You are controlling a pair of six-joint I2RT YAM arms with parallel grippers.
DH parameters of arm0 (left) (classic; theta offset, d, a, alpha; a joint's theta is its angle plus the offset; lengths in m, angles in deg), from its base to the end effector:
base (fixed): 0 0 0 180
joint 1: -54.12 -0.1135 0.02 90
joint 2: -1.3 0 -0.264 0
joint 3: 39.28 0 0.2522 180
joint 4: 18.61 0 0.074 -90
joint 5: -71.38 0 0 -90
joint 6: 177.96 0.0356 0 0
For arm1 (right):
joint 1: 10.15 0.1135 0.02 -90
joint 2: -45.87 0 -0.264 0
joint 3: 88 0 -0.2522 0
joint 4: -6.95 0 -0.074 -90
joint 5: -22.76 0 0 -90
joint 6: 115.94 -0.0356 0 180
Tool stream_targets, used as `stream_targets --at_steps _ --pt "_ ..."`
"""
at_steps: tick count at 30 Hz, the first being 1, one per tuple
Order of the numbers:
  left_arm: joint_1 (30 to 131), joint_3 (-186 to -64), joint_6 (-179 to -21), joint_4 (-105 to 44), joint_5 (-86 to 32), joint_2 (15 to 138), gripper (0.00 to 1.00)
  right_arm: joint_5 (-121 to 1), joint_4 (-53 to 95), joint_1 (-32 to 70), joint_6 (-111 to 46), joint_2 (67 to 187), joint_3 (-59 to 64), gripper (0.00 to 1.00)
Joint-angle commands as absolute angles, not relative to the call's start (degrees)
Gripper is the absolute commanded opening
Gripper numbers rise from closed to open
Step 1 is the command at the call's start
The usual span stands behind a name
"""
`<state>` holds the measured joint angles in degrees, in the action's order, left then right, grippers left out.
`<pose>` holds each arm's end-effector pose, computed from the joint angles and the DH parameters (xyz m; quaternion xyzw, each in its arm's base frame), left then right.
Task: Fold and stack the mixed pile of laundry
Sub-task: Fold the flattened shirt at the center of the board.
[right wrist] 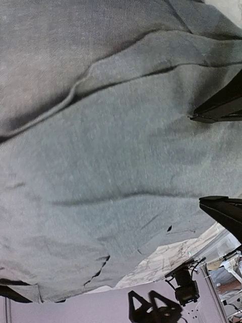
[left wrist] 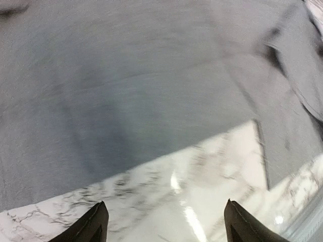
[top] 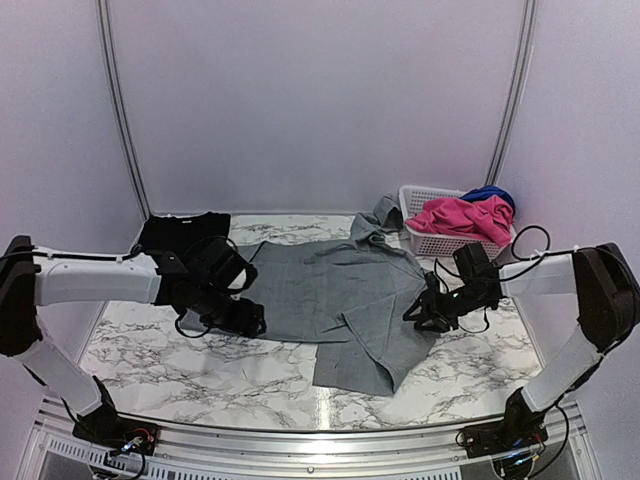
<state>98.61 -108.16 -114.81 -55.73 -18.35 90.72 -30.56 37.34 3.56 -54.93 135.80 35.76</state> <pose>0.2228 -0.2186 0.1964 0.1466 0.9492 -0.1606 0.2276 0.2615 0.0857 0.1454 0.0530 0.9262 0.3631 0.0866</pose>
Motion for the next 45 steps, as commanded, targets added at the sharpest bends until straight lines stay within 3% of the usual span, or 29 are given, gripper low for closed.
stream_targets --at_steps 1,7,16,21,23,27,28,29,37,45 --pt "113.2 -110.3 -101.3 -53.8 -16.5 88.4 0.82 -31.5 40.7 4.0 -55.7 129.3 31.1 0.49" --pt "124.9 -123.7 -91.1 -54.0 -15.8 103.7 0.80 -31.0 43.9 3.0 -55.2 126.8 26.3 0.53" --pt "127.9 -140.3 -85.5 -57.3 -15.3 121.9 0.79 -29.3 45.7 -1.4 -55.5 121.5 26.5 0.55" --pt "128.9 -142.3 -84.7 -60.6 -15.9 128.5 0.68 -28.5 47.4 -3.0 -54.5 120.0 25.8 0.57" --pt "129.3 -141.3 -84.9 -60.6 -16.6 129.6 0.58 -28.6 48.5 -3.2 -54.0 119.8 24.9 0.57" --pt "129.3 -141.0 -86.1 -60.7 -20.6 128.0 0.11 -29.2 51.2 -3.2 -52.1 118.7 22.0 0.61" --pt "129.3 -141.6 -86.6 -60.7 -22.3 125.7 0.02 -29.6 51.8 -3.2 -51.7 118.2 21.2 0.62" --pt "129.3 -142.5 -87.1 -60.8 -23.2 123.3 0.00 -30.2 52.1 -3.2 -51.2 117.7 20.4 0.63" --pt "122.1 -152.7 -104.8 -50.7 -31.8 112.0 0.00 -34.8 57.8 -3.2 -45.0 117.0 9.4 0.68" --pt "108.6 -137.0 -142.7 -18.6 -32.2 106.4 0.00 -37.3 58.5 -3.1 -40.8 111.6 7.3 0.68"
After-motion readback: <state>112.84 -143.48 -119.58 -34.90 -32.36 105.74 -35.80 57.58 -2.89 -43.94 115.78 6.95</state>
